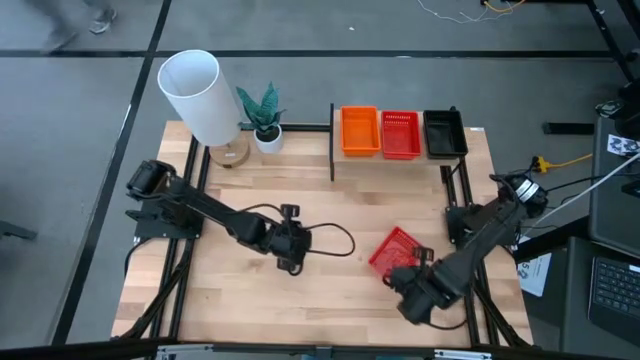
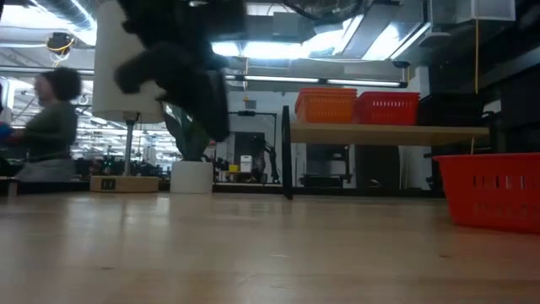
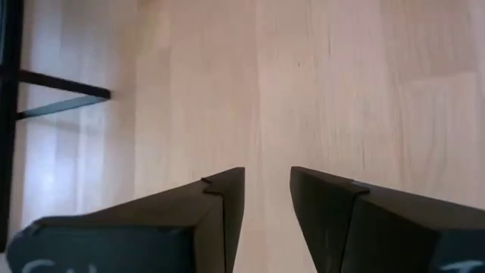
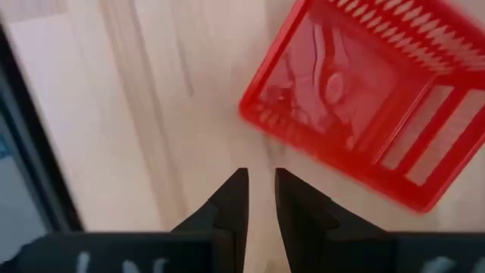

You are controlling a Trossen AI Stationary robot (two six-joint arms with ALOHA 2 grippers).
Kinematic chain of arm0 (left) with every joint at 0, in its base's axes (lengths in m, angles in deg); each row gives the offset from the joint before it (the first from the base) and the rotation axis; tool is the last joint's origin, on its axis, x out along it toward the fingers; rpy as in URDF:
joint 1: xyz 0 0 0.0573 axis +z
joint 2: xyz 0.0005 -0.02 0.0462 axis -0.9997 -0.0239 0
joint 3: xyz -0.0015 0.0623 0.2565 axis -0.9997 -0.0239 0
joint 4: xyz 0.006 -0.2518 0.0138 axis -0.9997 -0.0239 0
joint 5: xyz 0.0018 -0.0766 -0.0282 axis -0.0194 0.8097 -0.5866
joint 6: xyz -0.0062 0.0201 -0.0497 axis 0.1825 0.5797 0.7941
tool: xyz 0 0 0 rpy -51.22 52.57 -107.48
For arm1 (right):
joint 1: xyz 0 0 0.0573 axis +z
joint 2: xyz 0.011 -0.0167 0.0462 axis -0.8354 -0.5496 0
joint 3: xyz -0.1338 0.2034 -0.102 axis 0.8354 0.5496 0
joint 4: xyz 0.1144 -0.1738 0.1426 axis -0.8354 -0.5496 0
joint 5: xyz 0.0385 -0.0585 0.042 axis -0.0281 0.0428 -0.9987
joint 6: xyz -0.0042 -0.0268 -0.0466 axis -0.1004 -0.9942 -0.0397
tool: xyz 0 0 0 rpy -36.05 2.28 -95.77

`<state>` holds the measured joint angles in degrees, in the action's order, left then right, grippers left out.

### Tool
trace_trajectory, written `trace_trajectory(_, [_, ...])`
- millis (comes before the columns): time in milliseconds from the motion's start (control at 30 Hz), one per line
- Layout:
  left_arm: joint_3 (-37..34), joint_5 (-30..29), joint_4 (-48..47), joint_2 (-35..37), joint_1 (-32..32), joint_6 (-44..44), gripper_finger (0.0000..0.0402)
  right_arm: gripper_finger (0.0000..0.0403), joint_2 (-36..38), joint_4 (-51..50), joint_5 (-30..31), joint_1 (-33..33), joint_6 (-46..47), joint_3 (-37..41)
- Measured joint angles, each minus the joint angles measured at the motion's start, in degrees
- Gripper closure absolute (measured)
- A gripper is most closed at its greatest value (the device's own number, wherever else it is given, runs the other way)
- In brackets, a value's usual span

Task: Stack baskets on shelf by color
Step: Stack the red basket on top of the red basket on the shelf

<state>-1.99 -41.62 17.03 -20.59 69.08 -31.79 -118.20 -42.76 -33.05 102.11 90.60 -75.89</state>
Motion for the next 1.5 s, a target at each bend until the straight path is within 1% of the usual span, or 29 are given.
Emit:
trace_trajectory(100, [0.01, 0.02, -8.19, 3.14, -1.11, 2.34, 0.0301, 0.0336, 0.0, 1.57, 0.57, 2.19, 3.97, 0.0])
trace_trajectory(167, [0.0, 0.17, -13.01, 5.36, -1.76, 5.9, 0.0301, 0.0336, 0.0, 3.36, 3.15, 3.31, 5.75, 0.0])
trace_trajectory(233, [0.01, -0.13, -17.37, 7.13, -2.29, 9.91, 0.0301, 0.0336, 0.0, 5.41, 7.02, 4.12, 6.6, 0.0])
trace_trajectory(333, [0.01, -0.71, -21.77, 9.3, -2.82, 13.96, 0.0301, 0.0336, -0.15, 8.03, 10.56, 4.74, 6.83, 0.0])
trace_trajectory(433, [0.04, -0.68, -22.33, 9.83, -2.98, 15.1, 0.0301, 0.0336, -0.15, 9.14, 12.08, 4.77, 6.44, -0.01])
trace_trajectory(633, [0.02, -0.79, -22.62, 10.1, -3.24, 15.1, 0.0301, 0.0335, -0.15, 10.06, 10.51, 4.51, 5.97, -0.02])
trace_trajectory(700, [0.02, -0.79, -22.64, 10.1, -3.24, 15.12, 0.0301, 0.0335, -0.15, 10.37, 10.05, 3.99, 4.36, -0.01])
trace_trajectory(867, [0.01, -0.77, -23.84, 10.1, -3.28, 15.16, 0.0301, 0.0335, -0.54, 14.25, 9.0, 1.01, -0.41, 0.79])
trace_trajectory(967, [0.01, -0.77, -25.23, 10.1, -3.35, 16.09, 0.0301, 0.0335, -1.65, 16.26, 6.61, -1.32, -2.79, 2.88])
trace_trajectory(1167, [0.02, -0.75, -25.72, 10.1, -3.35, 16.65, 0.0301, 0.0335, -3.3, 16.35, 6.37, -4.63, -1.22, 6.15])
trace_trajectory(1233, [0.01, -0.75, -25.67, 10.09, -3.35, 16.65, 0.0301, 0.0335, -3.39, 16.58, 6.35, -5.04, -1.01, 7.07])
trace_trajectory(1333, [0.01, -0.75, -25.66, 10.08, -3.35, 16.64, 0.0301, 0.0335, -3.43, 16.68, 6.27, -5.43, 1.72, 8.74])
trace_trajectory(1500, [0.02, -0.75, -25.67, 10.08, -3.35, 16.63, 0.0301, 0.0336, -3.45, 17.32, 6.32, -5.85, 4.61, 9.67])
